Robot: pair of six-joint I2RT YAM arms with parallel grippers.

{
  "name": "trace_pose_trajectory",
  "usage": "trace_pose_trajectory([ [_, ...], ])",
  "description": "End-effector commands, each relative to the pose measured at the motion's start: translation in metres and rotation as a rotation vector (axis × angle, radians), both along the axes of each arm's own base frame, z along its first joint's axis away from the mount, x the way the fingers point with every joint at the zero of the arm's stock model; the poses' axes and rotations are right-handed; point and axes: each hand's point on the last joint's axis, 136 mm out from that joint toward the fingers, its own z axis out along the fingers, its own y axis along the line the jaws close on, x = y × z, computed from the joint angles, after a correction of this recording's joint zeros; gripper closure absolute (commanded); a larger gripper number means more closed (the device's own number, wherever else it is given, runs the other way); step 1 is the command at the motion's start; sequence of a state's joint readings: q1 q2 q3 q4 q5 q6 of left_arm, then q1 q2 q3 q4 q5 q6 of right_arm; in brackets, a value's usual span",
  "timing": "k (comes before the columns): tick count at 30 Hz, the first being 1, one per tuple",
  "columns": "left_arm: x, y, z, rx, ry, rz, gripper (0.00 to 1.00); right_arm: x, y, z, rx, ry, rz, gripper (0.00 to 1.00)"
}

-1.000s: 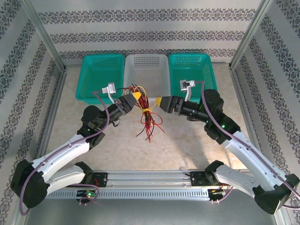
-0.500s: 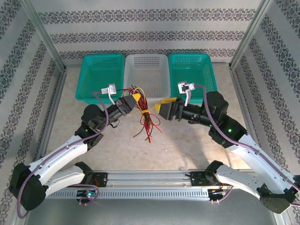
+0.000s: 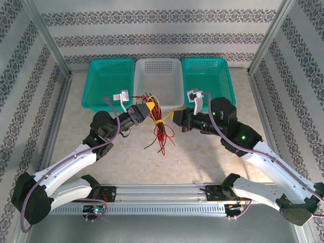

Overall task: Untangle the cables
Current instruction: Untie the cable.

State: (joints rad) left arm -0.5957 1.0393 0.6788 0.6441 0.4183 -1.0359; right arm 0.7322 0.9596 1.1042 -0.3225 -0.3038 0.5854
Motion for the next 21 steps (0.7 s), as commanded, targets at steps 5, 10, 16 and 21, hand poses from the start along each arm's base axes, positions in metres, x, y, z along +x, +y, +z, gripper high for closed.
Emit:
trace_pose_trajectory([
  [5, -0.022, -0.006, 0.066, -0.182, -0.130, -0.135, 1.00, 0.035, -0.016, 0.013, 0.122, 0.063, -0.066, 1.00],
  [10, -0.027, -0.001, 0.085, -0.257, -0.158, -0.153, 1.00, 0.055, -0.019, 0.006, 0.209, 0.137, -0.062, 1.00],
  [16, -0.035, 0.002, 0.116, -0.387, -0.220, -0.216, 1.00, 0.070, -0.006, -0.014, 0.290, 0.237, -0.016, 1.00],
  [21, -0.035, 0.020, 0.146, -0.486, -0.297, -0.158, 1.00, 0.074, 0.011, -0.034, 0.360, 0.316, 0.026, 1.00],
])
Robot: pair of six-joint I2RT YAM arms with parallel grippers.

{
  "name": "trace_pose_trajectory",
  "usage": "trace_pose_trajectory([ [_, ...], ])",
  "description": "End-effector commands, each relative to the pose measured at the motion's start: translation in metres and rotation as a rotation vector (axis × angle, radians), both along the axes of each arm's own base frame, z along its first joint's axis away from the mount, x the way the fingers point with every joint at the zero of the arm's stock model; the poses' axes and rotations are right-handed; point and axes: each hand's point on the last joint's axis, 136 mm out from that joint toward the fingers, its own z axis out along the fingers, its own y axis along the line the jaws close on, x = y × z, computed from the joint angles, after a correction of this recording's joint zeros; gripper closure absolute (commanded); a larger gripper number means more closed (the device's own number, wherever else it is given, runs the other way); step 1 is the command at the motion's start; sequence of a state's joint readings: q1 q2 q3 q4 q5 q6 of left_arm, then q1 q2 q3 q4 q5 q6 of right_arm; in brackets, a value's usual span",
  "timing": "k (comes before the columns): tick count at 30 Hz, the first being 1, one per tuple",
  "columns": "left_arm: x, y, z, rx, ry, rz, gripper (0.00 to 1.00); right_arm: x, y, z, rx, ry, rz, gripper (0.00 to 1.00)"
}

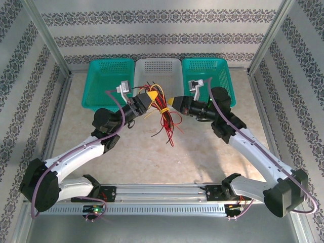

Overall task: Untangle the cables
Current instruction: Untie the cable.

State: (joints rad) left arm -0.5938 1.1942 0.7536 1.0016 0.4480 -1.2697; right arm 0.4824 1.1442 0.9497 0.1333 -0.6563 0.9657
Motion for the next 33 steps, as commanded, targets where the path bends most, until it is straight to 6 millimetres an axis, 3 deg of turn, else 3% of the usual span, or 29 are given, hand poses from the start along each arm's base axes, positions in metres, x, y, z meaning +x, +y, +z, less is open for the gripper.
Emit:
trace_pose_trajectory([
  [1, -0.041, 0.033, 0.095, -0.247, -0.257, -0.020, 1.00, 0.005, 0.011, -0.010, 0.081, 0.045, 0.006, 1.00],
  [6, -0.029, 0.047, 0.114, -0.286, -0.302, 0.081, 1.00, -0.009, 0.029, -0.015, 0.125, 0.046, 0.043, 1.00],
  [12, 0.009, 0.098, 0.103, -0.314, -0.253, 0.428, 1.00, -0.024, 0.029, -0.022, 0.216, 0.065, 0.005, 1.00],
  [18, 0.035, 0.120, 0.078, -0.239, -0.173, 0.659, 1.00, -0.056, 0.054, -0.021, 0.218, 0.054, 0.063, 1.00],
  [22, 0.049, 0.139, 0.044, -0.163, -0.052, 0.798, 1.00, -0.070, 0.063, -0.021, 0.219, 0.058, 0.095, 1.00],
  [26, 0.048, 0.153, 0.013, -0.047, 0.005, 0.903, 1.00, -0.080, 0.064, -0.001, 0.238, 0.007, 0.126, 1.00],
  [33, 0.044, 0.154, -0.033, 0.216, 0.068, 0.929, 1.00, -0.086, 0.065, 0.036, 0.195, -0.087, 0.158, 1.00],
])
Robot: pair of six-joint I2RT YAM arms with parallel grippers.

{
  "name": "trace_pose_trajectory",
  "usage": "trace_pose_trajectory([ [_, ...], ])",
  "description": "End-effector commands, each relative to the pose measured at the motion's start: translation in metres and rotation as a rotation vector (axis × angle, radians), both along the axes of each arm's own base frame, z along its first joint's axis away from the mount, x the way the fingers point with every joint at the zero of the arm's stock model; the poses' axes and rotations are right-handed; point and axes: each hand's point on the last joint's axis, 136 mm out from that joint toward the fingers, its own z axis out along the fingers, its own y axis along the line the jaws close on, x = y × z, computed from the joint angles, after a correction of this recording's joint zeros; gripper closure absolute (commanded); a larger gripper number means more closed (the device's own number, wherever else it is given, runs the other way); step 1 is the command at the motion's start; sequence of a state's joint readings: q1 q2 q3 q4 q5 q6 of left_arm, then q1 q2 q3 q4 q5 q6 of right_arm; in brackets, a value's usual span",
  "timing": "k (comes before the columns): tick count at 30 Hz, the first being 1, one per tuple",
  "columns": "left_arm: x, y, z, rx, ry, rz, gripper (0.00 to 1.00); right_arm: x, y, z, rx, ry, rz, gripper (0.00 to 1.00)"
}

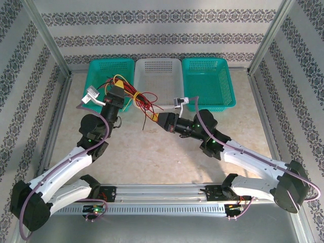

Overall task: Untangle the cables
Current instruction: Untie the cable.

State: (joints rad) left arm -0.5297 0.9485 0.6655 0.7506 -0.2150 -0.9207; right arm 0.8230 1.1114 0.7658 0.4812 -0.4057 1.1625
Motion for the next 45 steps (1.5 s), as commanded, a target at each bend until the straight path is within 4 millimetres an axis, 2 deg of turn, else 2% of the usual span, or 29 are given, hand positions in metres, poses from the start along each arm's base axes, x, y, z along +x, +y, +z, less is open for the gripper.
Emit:
trace_pose_trajectory([
  [1, 0.003, 0.021, -0.029, 0.136, 0.093, 0.127, 1.00, -0.019, 0.003, 0.042, 0.023, -0.122, 0.070, 1.00],
  [6, -0.002, 0.032, -0.069, 0.252, 0.225, 0.180, 1.00, -0.021, 0.004, 0.072, 0.031, -0.189, 0.077, 1.00],
  [9, -0.005, 0.039, -0.083, 0.240, 0.259, 0.195, 1.00, -0.021, 0.005, 0.079, 0.017, -0.212, 0.075, 1.00],
  [14, -0.008, 0.045, -0.096, 0.259, 0.313, 0.221, 1.00, -0.017, 0.007, 0.084, 0.017, -0.220, 0.069, 1.00],
  [19, -0.005, 0.050, -0.114, 0.422, 0.417, 0.260, 1.00, -0.012, 0.001, 0.107, 0.030, -0.259, 0.023, 1.00],
  [24, -0.005, 0.050, -0.127, 0.559, 0.474, 0.265, 1.00, -0.006, -0.002, 0.129, -0.031, -0.320, -0.016, 1.00],
  [27, -0.003, 0.037, -0.129, 0.623, 0.459, 0.198, 1.00, 0.006, -0.008, 0.137, -0.084, -0.338, -0.068, 1.00],
  [31, -0.003, 0.013, -0.125, 0.692, 0.403, 0.090, 1.00, 0.031, -0.009, 0.136, -0.150, -0.303, -0.105, 1.00],
  [35, -0.008, -0.008, -0.113, 0.760, 0.306, -0.011, 1.00, 0.058, -0.011, 0.124, -0.267, -0.246, -0.151, 1.00],
  [39, -0.012, -0.028, -0.109, 0.878, 0.256, -0.095, 1.00, 0.071, -0.008, 0.120, -0.364, -0.245, -0.162, 1.00],
  [42, -0.021, -0.042, -0.097, 0.853, 0.173, -0.172, 1.00, 0.085, -0.013, 0.109, -0.453, -0.223, -0.193, 1.00],
  [45, -0.040, -0.072, -0.079, 0.784, 0.042, -0.365, 1.00, 0.105, -0.024, 0.093, -0.502, -0.169, -0.217, 1.00],
])
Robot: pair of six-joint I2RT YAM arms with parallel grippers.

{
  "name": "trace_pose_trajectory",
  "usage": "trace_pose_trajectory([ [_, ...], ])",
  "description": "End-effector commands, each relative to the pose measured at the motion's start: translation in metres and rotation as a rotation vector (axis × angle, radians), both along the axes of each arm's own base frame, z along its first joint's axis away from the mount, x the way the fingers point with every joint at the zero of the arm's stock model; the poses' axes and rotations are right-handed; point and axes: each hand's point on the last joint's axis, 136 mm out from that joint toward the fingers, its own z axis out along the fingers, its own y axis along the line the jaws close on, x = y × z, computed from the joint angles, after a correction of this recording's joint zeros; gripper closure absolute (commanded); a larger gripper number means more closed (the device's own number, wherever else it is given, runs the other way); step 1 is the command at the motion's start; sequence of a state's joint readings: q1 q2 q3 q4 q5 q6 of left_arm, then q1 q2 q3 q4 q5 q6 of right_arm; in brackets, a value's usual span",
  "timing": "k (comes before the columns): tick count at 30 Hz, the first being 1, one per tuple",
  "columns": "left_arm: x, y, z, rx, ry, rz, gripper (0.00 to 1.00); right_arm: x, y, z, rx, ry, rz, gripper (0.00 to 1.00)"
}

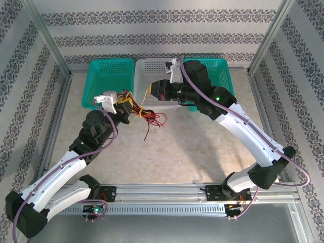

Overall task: Untangle the cables
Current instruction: Untie the cable.

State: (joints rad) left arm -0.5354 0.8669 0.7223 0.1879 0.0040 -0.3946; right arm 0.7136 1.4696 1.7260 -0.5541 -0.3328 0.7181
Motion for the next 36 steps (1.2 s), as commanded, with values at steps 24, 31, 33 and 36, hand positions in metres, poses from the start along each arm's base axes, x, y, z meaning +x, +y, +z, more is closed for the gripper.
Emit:
trace_pose_trajectory([
  [24, -0.014, 0.022, 0.152, -0.814, -0.336, -0.392, 1.00, 0.046, 0.012, -0.114, 0.397, 0.223, 0.034, 1.00],
  [31, 0.021, 0.068, 0.129, -0.792, -0.341, -0.004, 1.00, 0.002, 0.046, -0.098, 0.569, 0.207, 0.127, 1.00],
  [33, 0.030, 0.084, 0.113, -0.732, -0.305, 0.145, 1.00, -0.010, 0.052, -0.090, 0.588, 0.192, 0.147, 1.00],
  [36, 0.036, 0.101, 0.096, -0.679, -0.263, 0.285, 1.00, -0.033, 0.065, -0.077, 0.591, 0.172, 0.200, 1.00],
])
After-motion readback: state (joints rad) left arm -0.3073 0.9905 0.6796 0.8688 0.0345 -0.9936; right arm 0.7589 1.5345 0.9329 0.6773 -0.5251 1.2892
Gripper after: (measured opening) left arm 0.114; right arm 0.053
